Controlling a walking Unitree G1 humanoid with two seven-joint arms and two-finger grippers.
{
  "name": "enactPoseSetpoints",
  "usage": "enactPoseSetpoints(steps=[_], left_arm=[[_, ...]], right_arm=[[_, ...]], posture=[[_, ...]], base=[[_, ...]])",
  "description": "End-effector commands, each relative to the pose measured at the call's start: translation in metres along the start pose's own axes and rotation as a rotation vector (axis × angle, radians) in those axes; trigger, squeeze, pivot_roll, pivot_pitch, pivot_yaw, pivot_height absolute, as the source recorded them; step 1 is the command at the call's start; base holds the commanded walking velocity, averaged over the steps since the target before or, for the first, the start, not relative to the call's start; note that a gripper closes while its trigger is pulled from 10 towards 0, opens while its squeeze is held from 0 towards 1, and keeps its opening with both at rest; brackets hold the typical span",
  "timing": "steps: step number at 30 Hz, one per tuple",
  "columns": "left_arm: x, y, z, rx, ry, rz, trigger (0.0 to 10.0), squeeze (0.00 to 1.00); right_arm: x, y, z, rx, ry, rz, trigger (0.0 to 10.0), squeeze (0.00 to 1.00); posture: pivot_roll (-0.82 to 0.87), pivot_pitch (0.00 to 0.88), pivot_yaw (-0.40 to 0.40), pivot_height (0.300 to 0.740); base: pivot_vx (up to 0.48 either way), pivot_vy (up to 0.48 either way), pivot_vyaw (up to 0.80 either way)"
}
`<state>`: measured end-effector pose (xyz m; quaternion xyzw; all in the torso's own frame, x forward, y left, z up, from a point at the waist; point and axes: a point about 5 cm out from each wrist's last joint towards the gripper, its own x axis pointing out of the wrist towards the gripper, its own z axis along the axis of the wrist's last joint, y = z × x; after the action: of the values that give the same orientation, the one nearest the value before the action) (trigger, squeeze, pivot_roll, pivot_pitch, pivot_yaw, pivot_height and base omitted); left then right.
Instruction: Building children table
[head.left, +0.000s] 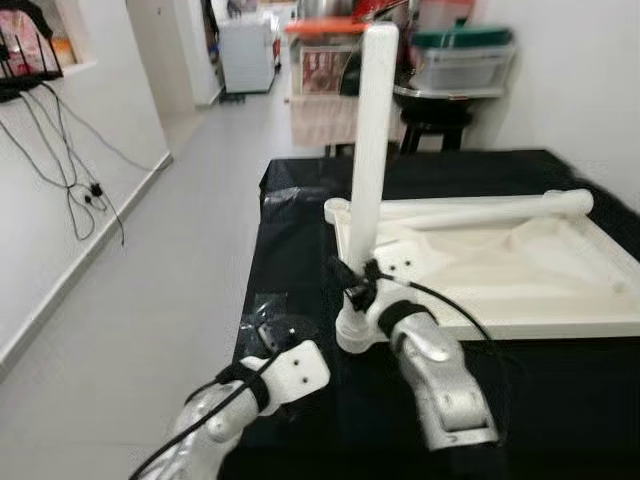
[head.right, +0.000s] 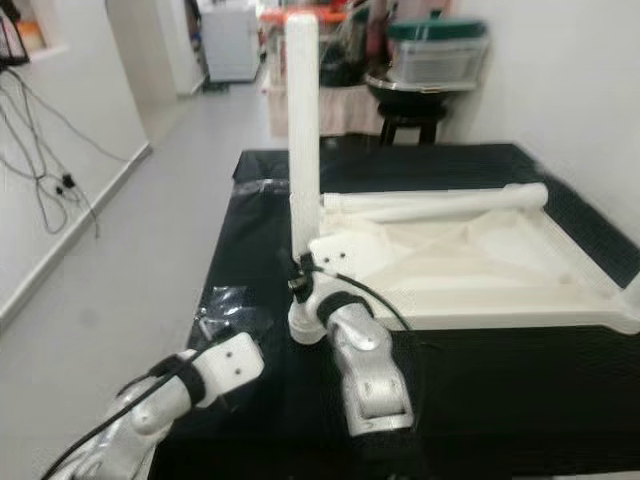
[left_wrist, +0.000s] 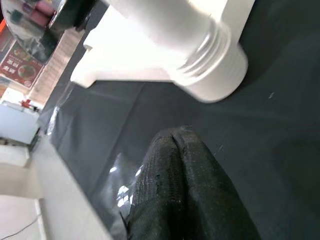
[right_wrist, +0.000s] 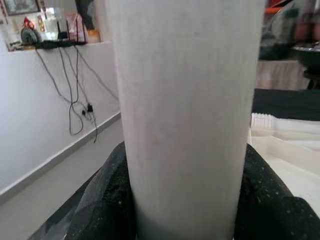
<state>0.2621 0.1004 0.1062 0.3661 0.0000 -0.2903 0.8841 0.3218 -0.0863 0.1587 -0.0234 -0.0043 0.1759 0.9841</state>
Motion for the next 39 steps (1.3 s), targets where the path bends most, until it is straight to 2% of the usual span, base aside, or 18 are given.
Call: enactPoseSetpoints(steps=[1, 3, 6, 7, 12, 13, 15, 17, 20, 22, 23, 24, 25, 29, 31, 34, 38, 39], left_arm=[[-0.003, 0.002, -0.008, -0.006, 0.01, -0.012, 10.0, 0.0], [-0.003, 0.002, -0.008, -0.006, 0.01, -0.012, 10.0, 0.0], [-0.01, 0.006, -0.013, 0.0, 0.01, -0.015, 10.0, 0.0], [-0.012, 0.007, -0.014, -0.001, 0.012, -0.015, 10.0, 0.0], [-0.017, 0.009, -0.017, 0.0, 0.014, -0.014, 10.0, 0.0], [-0.018, 0.009, -0.018, 0.0, 0.015, -0.014, 10.0, 0.0], [-0.021, 0.01, -0.02, 0.0, 0.015, -0.016, 10.0, 0.0], [-0.021, 0.011, -0.02, 0.0, 0.013, -0.017, 10.0, 0.0], [-0.021, 0.01, -0.02, 0.0, 0.011, -0.019, 10.0, 0.0], [-0.02, 0.01, -0.02, 0.0, 0.008, -0.02, 10.0, 0.0], [-0.019, 0.009, -0.019, 0.0, 0.005, -0.021, 10.0, 0.0], [-0.019, 0.009, -0.019, 0.0, 0.005, -0.021, 10.0, 0.0], [-0.018, 0.008, -0.017, -0.002, 0.001, -0.022, 10.0, 0.0], [-0.017, 0.007, -0.016, -0.003, -0.003, -0.023, 10.0, 0.0], [-0.013, 0.003, -0.01, -0.004, -0.01, -0.025, 10.0, 0.0], [-0.007, -0.002, -0.004, -0.005, -0.016, -0.027, 10.0, 0.0], [-0.003, -0.005, -0.001, -0.007, -0.019, -0.028, 10.0, 0.0], [-0.001, -0.007, 0.001, -0.009, -0.021, -0.028, 10.0, 0.0]], right_arm=[[0.003, 0.005, -0.032, 0.072, 0.14, 0.007, 0.0, 0.0], [0.003, 0.005, -0.032, 0.072, 0.14, 0.007, 0.0, 0.0], [0.011, 0.017, -0.03, 0.074, 0.15, 0.006, 0.0, 0.0], [0.012, 0.022, -0.03, 0.058, 0.156, 0.017, 10.0, 0.0], [0.014, 0.034, -0.031, 0.039, 0.172, 0.065, 10.0, 0.0], [0.015, 0.039, -0.028, 0.041, 0.165, 0.113, 10.0, 1.0], [0.019, 0.047, -0.021, 0.002, 0.155, 0.22, 10.0, 1.0], [0.023, 0.047, -0.015, -0.012, 0.14, 0.257, 10.0, 1.0], [0.027, 0.05, -0.009, -0.065, 0.129, 0.459, 10.0, 1.0], [0.028, 0.051, -0.009, -0.079, 0.123, 0.508, 10.0, 1.0], [0.025, 0.051, -0.006, -0.104, 0.103, 0.612, 10.0, 0.0], [0.025, 0.051, -0.006, -0.104, 0.103, 0.612, 10.0, 0.0], [0.018, 0.049, -0.003, -0.144, 0.076, 0.772, 10.0, 0.0], [0.013, 0.045, -0.002, -0.163, 0.066, 0.856, 10.0, 0.0], [0.01, 0.027, -0.004, -0.166, 0.094, 0.911, 10.0, 0.0], [0.011, 0.01, -0.002, -0.162, 0.094, 0.901, 10.0, 0.0], [0.013, 0.002, -0.002, -0.149, 0.098, 0.903, 10.0, 0.0], [0.014, -0.001, -0.002, -0.147, 0.099, 0.903, 0.0, 0.0]], posture=[[-0.13, 0.0, 0.143, 0.74], [-0.13, 0.0, 0.143, 0.74], [-0.15, 0.0, 0.183, 0.74], [-0.16, 0.0, 0.192, 0.74], [-0.16, 0.0, 0.207, 0.74], [-0.17, 0.0, 0.215, 0.74], [-0.17, 0.0, 0.218, 0.74], [-0.16, 0.0, 0.212, 0.74], [-0.14, 0.0, 0.2, 0.74], [-0.14, 0.0, 0.197, 0.74], [-0.12, 0.0, 0.177, 0.74], [-0.12, 0.0, 0.177, 0.74], [-0.1, 0.0, 0.153, 0.74], [-0.09, 0.0, 0.141, 0.74], [-0.01, 0.0, 0.058, 0.74], [0.04, 0.0, -0.002, 0.74], [0.07, 0.0, -0.054, 0.74], [0.09, 0.0, -0.092, 0.74]], base=[[0.0, 0.0, 0.0], [0.0, 0.0, 0.0], [0.0, 0.0, 0.0], [0.0, 0.0, 0.0], [0.0, 0.0, 0.0], [0.0, 0.0, 0.0], [0.0, 0.0, 0.0], [0.0, 0.0, 0.0], [0.0, 0.0, 0.0], [0.0, 0.0, 0.0], [0.0, 0.0, 0.0], [0.0, 0.0, 0.0], [0.0, 0.0, 0.0], [0.0, 0.0, 0.0], [0.0, 0.0, 0.0], [0.0, 0.0, 0.0], [0.0, 0.0, 0.0], [0.0, 0.0, 0.0]])
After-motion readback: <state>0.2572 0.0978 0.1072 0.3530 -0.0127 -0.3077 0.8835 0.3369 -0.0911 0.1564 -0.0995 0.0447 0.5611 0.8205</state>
